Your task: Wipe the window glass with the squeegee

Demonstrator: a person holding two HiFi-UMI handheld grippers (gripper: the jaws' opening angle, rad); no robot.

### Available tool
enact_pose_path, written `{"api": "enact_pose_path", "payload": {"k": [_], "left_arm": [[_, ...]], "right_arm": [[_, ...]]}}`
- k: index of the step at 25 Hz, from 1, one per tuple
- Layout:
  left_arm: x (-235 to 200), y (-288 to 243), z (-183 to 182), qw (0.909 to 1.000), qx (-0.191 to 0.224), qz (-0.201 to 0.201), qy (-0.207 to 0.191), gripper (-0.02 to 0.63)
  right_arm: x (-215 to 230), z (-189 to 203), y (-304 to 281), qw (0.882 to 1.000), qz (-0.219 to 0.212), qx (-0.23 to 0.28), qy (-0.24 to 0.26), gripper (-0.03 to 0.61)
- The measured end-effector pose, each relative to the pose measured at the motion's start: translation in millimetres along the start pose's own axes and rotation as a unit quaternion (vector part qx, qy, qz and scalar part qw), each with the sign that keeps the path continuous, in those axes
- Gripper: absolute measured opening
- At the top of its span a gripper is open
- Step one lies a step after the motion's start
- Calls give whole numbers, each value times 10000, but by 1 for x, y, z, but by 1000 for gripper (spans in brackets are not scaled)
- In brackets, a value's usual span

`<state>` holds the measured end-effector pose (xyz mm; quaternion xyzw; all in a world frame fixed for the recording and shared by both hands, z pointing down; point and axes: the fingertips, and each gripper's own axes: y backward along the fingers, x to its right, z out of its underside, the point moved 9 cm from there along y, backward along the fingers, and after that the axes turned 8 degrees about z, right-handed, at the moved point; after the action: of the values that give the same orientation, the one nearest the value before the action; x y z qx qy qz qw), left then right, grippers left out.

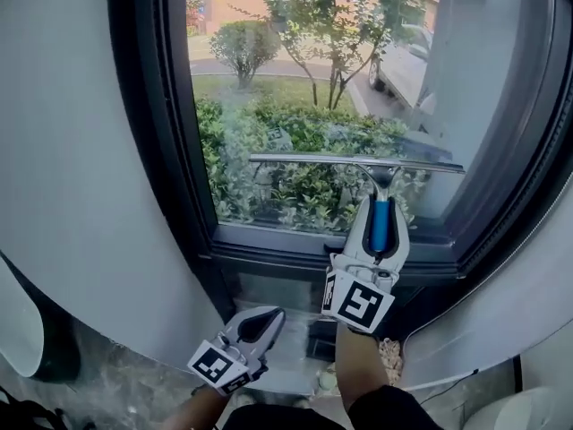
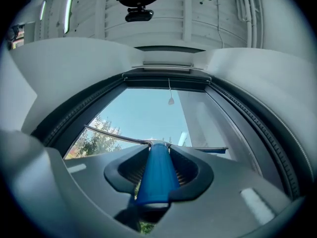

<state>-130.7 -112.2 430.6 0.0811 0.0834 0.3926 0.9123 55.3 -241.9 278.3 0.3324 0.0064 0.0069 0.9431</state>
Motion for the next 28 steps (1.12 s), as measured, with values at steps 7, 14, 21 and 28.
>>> {"api": "enact_pose_path", "payload": {"k": [7,14,21,28], "left_arm": [[-17,25,-24,9996,51,29,-266,0],[-25,42,-39,9982,139,522,-256,-2],[-23,53,-46,9970,171,740,-134,-2],[-29,53,-55,9969,289,635,-358,0]], "right_arm": [[-26,-22,-35,9968,784,-81,-124,135],[-72,-49,-14,9967,663,300,352,135],[-91,-79,-38,9952,645,438,598,135],[-114,-94,-74,9953,481,770,335,135]]}}
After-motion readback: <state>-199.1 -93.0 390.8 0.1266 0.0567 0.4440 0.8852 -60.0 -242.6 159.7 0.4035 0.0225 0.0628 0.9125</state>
